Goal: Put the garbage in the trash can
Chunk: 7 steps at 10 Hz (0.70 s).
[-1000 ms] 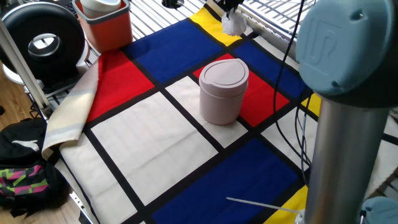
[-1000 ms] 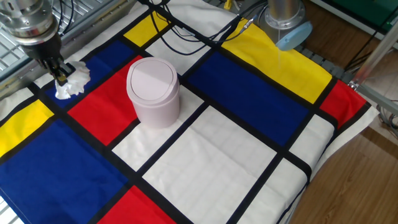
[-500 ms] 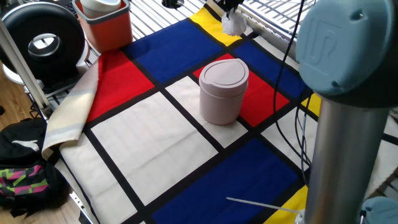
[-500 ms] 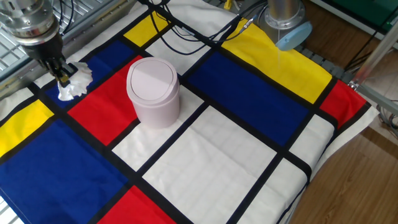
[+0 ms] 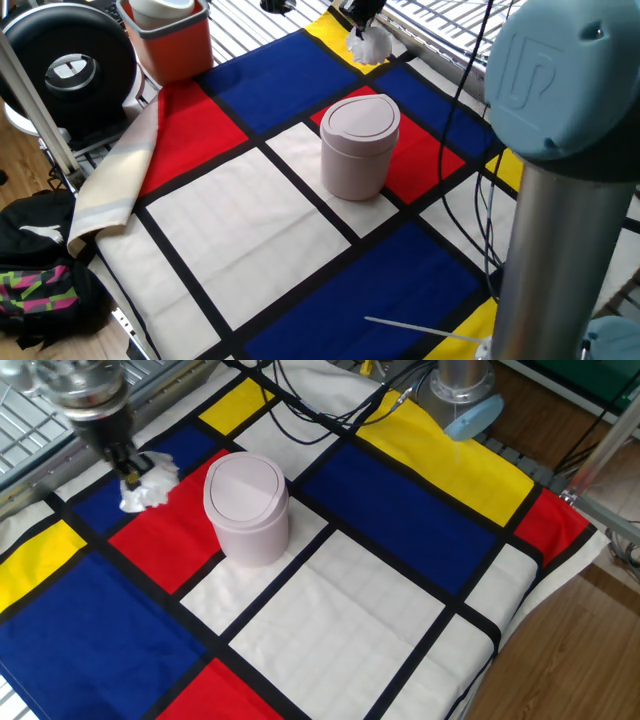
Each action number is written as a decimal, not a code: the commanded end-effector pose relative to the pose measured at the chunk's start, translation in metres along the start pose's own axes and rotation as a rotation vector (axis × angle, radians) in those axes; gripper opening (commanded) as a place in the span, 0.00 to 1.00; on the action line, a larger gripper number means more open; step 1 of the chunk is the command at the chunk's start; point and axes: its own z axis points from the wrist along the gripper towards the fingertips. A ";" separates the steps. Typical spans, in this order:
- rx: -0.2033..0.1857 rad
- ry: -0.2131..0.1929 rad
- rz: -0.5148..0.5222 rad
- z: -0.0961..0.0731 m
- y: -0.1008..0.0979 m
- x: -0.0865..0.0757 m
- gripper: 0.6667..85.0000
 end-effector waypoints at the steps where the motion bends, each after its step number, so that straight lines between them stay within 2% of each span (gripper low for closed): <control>1: 0.009 -0.013 0.083 -0.019 0.037 0.029 0.00; 3: 0.020 -0.008 0.113 -0.029 0.055 0.037 0.00; 7: 0.033 -0.013 0.141 -0.032 0.067 0.046 0.00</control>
